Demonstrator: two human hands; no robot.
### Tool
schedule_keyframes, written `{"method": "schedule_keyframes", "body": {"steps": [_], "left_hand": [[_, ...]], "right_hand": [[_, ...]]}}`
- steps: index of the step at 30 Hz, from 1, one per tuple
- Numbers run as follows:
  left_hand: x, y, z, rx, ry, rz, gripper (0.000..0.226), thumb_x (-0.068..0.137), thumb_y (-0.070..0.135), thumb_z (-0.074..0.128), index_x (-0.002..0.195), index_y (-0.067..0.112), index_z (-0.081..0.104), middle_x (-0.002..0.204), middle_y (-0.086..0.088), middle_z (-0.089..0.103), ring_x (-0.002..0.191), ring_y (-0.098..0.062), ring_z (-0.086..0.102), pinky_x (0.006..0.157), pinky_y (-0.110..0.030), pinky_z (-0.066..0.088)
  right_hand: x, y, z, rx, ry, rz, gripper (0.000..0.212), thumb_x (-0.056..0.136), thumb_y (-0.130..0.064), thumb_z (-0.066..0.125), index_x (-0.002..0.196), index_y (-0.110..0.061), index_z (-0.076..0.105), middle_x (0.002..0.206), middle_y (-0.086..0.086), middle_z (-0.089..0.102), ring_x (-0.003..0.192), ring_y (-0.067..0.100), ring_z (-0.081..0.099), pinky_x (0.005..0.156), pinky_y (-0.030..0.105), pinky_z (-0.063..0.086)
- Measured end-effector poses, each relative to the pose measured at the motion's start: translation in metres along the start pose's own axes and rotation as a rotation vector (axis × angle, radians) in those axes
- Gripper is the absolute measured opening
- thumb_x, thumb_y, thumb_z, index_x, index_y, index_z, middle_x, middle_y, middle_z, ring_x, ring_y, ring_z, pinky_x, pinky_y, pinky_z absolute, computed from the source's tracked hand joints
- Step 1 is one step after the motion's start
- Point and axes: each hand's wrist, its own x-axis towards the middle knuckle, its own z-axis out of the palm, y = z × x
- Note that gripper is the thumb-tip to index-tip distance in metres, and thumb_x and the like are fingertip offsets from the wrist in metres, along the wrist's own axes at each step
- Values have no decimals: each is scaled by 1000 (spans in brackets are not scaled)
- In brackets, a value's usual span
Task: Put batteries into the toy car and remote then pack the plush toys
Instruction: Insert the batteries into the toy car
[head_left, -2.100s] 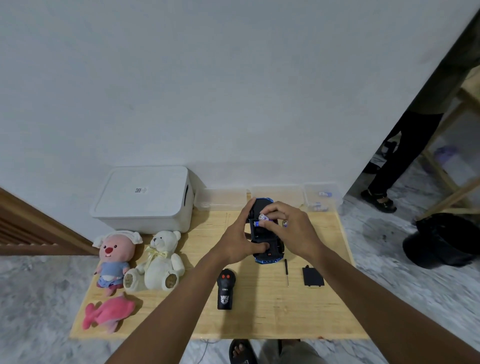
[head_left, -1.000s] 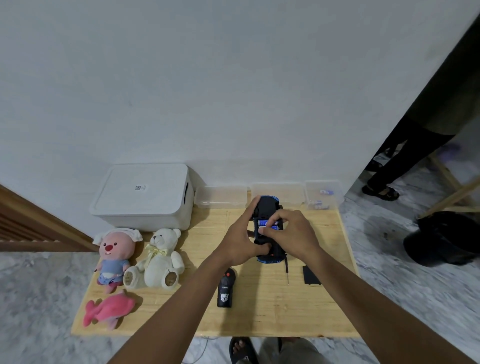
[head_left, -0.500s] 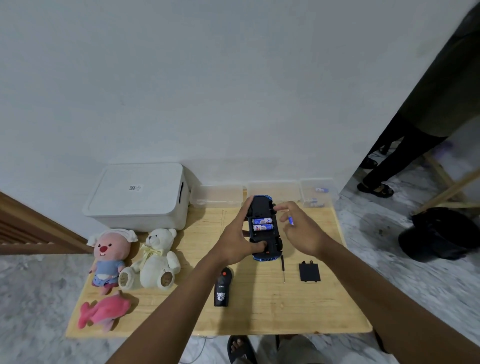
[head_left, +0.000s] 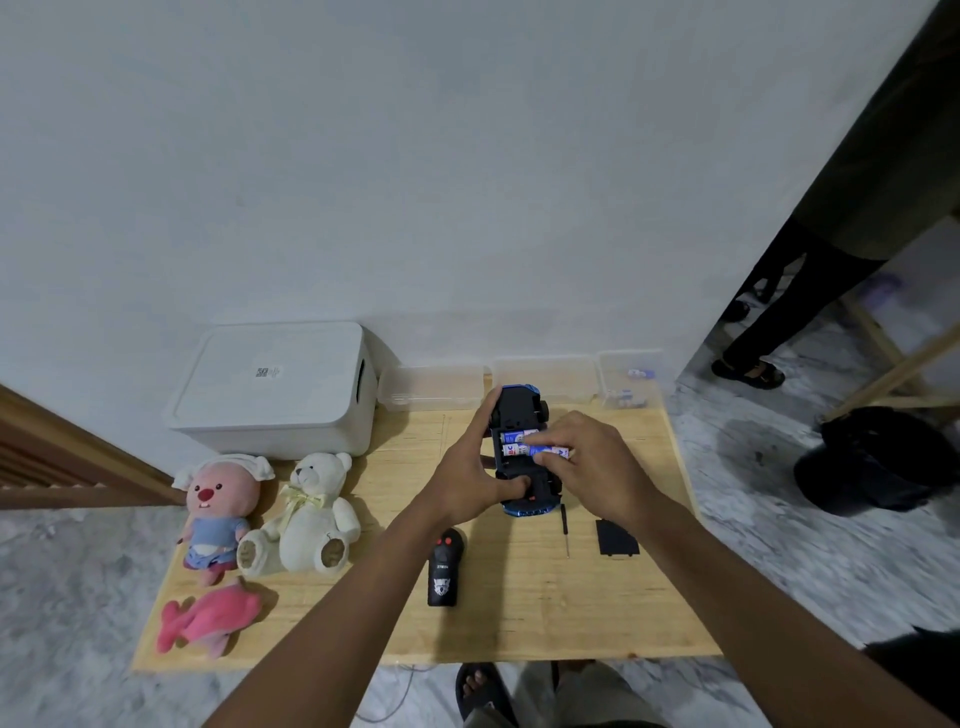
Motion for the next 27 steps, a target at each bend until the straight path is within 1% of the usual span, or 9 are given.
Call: {"method": "schedule_keyframes", "body": {"steps": [3,5,7,11,14,16,19,23,27], "left_hand": [[-1,0,2,-4,-14,-8,116,79,3,81,160,50,12,135,13,62,109,-12,70,99,-32,56],[-2,1,3,-4,-14,-9,116,79,2,81,161,48,12,133,15,62,108,-12,70,95,-28,57],[-3,1,3,1,0,0,116,79,4,81,160,50,12,137,15,60,111,-13,69,94,-29,58],[-5,1,1,0,25,3,115,79,6,80,159,52,13,143,18,56,113,-15,69,99,-35,57],[-6,1,1,16,23,0,115,78,7,80,160,51,12,142,20,56,113,-12,68,97,-29,56],[-6,1,2,17,26,-7,115,79,7,80,160,50,12,141,20,56,112,-9,68,92,-21,55],[-6,1,3,16,41,-19,115,79,8,81,160,50,11,142,17,55,110,-4,67,85,-12,52],[-6,3,4,20,54,-30,115,79,12,83,160,50,11,141,19,55,114,-4,66,88,-14,53],[-8,1,6,16,66,-41,115,79,14,84,160,51,12,138,21,56,114,0,64,89,-15,54]], "right_hand": [[-2,-5,2,6,-59,24,21,87,-17,77,106,-25,78,95,-9,71,85,5,63,74,18,47],[-4,-8,6,24,-5,35,14,83,-18,79,95,-26,78,88,-13,70,80,2,62,71,19,46],[-4,-8,11,-14,73,34,13,81,-22,81,92,-26,78,92,-10,65,81,3,58,74,22,46],[-10,-4,19,24,281,194,32,70,-36,91,92,-25,70,88,-11,57,74,0,54,65,18,42],[-14,-3,27,137,334,295,39,65,-37,93,90,-19,69,78,-6,66,73,9,65,64,23,51],[-16,-5,30,205,371,326,36,65,-34,94,88,-17,72,75,-5,69,72,10,67,64,21,53],[-19,-7,36,267,430,349,26,67,-30,93,80,-18,74,72,-10,71,71,7,69,68,28,57],[-29,-11,47,182,488,284,15,76,-31,86,81,-24,74,83,-14,71,73,8,66,68,32,56],[-33,-13,53,87,512,229,12,81,-26,83,88,-18,77,91,-8,69,76,11,65,66,23,46]]}}
